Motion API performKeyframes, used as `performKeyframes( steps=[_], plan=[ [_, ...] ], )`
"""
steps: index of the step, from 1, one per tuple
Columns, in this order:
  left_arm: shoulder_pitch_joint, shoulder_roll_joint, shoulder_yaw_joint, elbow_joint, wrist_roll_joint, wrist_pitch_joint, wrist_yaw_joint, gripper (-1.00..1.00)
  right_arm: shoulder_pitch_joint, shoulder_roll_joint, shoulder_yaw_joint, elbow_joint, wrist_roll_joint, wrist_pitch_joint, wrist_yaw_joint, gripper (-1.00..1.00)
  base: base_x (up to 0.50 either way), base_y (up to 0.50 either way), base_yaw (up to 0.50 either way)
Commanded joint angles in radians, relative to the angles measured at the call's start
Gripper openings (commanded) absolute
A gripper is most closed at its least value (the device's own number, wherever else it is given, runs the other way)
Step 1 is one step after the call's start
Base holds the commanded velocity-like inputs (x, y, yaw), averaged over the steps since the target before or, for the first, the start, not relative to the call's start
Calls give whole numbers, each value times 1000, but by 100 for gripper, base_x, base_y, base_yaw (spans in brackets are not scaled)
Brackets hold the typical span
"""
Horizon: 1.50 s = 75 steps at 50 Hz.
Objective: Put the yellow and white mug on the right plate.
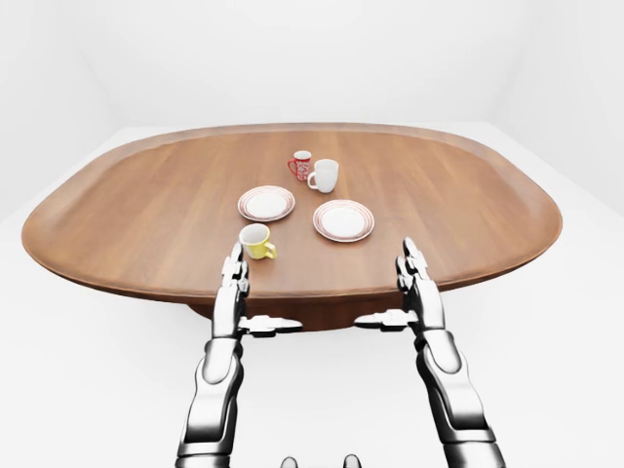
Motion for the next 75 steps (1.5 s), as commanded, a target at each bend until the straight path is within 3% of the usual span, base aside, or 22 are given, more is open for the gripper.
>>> performKeyframes(
  steps=[1, 5, 6, 7, 10, 28, 32, 34, 35, 36, 39, 41, 52, 57, 60, 75],
  plan=[
    [-5, 13, 28, 6, -14, -1, -23, 100, -17, -14, -30, 21, 12, 8, 0, 100, 0, 0, 0],
    [-4, 13, 27, 3, -14, 1, -23, 100, -9, -15, -29, -5, 25, 31, 6, 100, 0, 0, 0],
    [-5, 13, 27, 4, -14, 1, -23, 100, -9, -15, -26, -1, 18, 24, 4, 100, 0, 0, 0],
    [-7, 14, 27, 8, -14, -1, -23, 100, -5, -16, -19, 4, -4, -2, -1, 100, 0, 0, 0],
    [-6, 14, 27, 7, -13, 0, -22, 100, 2, -16, -10, 4, -17, -12, 10, 100, 0, 0, 33],
    [-5, 14, 26, 3, -9, 4, -22, 100, 10, -13, -11, -19, -26, -7, 17, 100, 0, 0, 50],
    [-1, 15, 28, -16, -10, 17, -24, 100, 8, -12, -15, -25, -24, 4, 13, 100, 0, 0, 50],
    [-2, 15, 29, -16, -9, 18, -23, 100, -5, -12, -20, -12, -21, 27, 4, 100, -1, 2, 25],
    [-1, 16, 30, -18, -10, 20, -23, 100, -8, -8, -28, -17, -1, 53, 2, 100, 0, 0, 0],
    [1, 17, 31, -28, -11, 27, -24, 100, -14, -10, -33, -21, 16, 72, 7, 100, 0, 0, 0],
    [9, 19, 36, -63, -14, 50, -28, 100, -2, -16, -27, -52, 2, 72, -1, 100, 0, 0, 0],
    [22, 21, 39, -115, -15, 84, -31, 100, 13, -16, -29, -113, 15, 72, 8, 100, 0, 0, 0],
    [66, 22, 61, -294, -19, 84, -57, 100, 70, -11, -19, -312, 8, 72, 28, 100, 0, 0, 0],
    [68, 21, 67, -304, -16, 84, -60, 100, 79, -10, -18, -338, 7, 72, 35, 100, 0, 0, 0],
    [68, 20, 67, -306, -15, 84, -62, 100, 105, -6, -20, -361, 77, 72, 105, 100, 0, 0, 0],
    [68, 18, 65, -306, -11, 84, -63, 100, 102, -9, -15, -350, 57, 72, 103, 100, 48, 15, 0]
  ],
)
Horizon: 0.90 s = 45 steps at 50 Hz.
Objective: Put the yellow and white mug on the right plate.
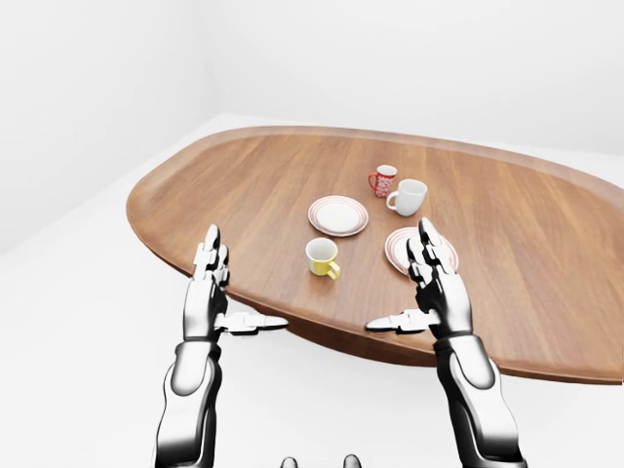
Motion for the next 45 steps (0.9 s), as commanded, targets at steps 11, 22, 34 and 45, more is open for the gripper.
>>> performKeyframes(
  steps=[11, 22, 34, 45],
  plan=[
    [-3, -1, -1, -6, 3, 0, -4, 100, 0, 0, 3, 4, -4, 0, 14, 100, 48, 15, 0],
    [-3, -1, -3, 2, 5, 0, -4, 100, -2, 0, 3, 14, -9, 0, 14, 100, 48, 15, 0],
    [-1, -1, -2, -2, 6, 0, -4, 100, 3, 1, 5, 12, 6, 0, 25, 100, 28, 9, 0],
    [-1, -1, -2, 0, 7, 0, -4, 100, -13, 1, 11, 52, -51, 0, -13, 100, 7, -28, 0]
  ],
)
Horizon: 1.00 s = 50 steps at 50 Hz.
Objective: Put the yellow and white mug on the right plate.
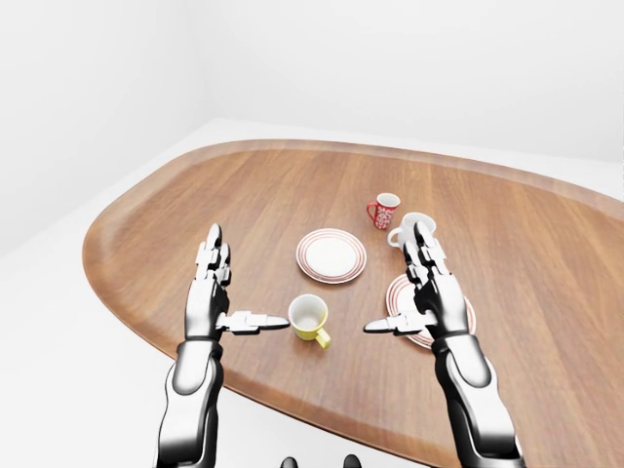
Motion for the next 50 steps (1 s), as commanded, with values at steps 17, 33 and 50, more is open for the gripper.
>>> performKeyframes(
  steps=[17, 33, 50],
  plan=[
    [4, 7, 0, 0, 2, 0, 0, 100, 10, 8, 7, 8, 1, 0, 14, 100, 20, 6, 0],
    [-13, 17, 25, 7, -12, 0, -3, 100, -76, -15, 2, 143, -120, 0, -15, 100, 11, 3, 0],
    [-44, 46, 96, -6, -39, 0, -11, 100, -247, -48, -16, 183, -217, 0, 25, 100, 0, 0, 0]
  ],
)
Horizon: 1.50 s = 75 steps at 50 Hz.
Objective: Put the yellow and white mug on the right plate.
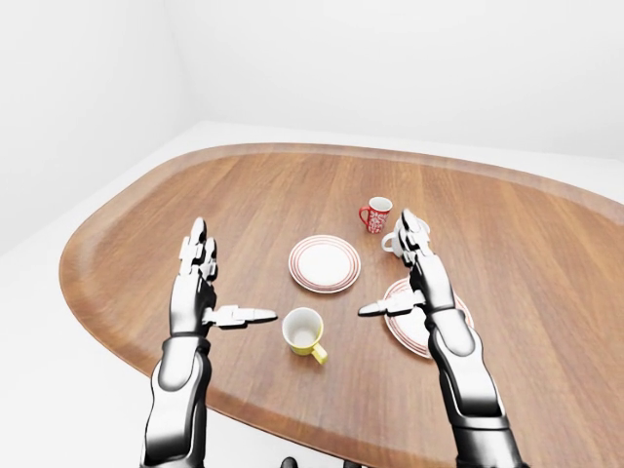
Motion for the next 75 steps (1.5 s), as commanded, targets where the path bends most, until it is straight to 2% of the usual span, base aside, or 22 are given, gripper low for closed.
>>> performKeyframes(
  steps=[1, 14, 26, 27, 33, 52, 65, 75],
  plan=[
    [-20, 20, 47, -3, -15, 0, -7, 100, -99, -20, -5, 27, -67, 0, 14, 100, 0, 0, 0],
    [-47, 55, 121, -11, -46, 0, -16, 100, -198, -16, 24, 37, -173, 0, 18, 100, 0, 0, 0],
    [-67, 84, 175, -11, -70, 0, -14, 100, -309, -16, 33, 179, -260, 0, -18, 100, 0, 0, 0],
    [-73, 104, 212, -14, -77, 0, -9, 100, -387, -37, 98, 355, -406, 0, -112, 100, 0, 0, 0],
    [-72, 105, 215, -18, -76, 0, -11, 100, -409, -11, 72, 412, -473, 0, -113, 100, 0, 0, 0],
    [-71, 105, 218, -24, -76, 0, -13, 100, -448, -5, 76, 531, -528, 0, -149, 100, 0, 0, 0],
    [-71, 104, 217, -21, -76, 0, -14, 100, -456, 13, 90, 607, -543, 0, -119, 100, 0, 0, 0],
    [-73, 106, 217, -13, -74, 0, -14, 100, -442, 22, 95, 585, -525, 0, -74, 100, 0, 0, 0]
  ],
)
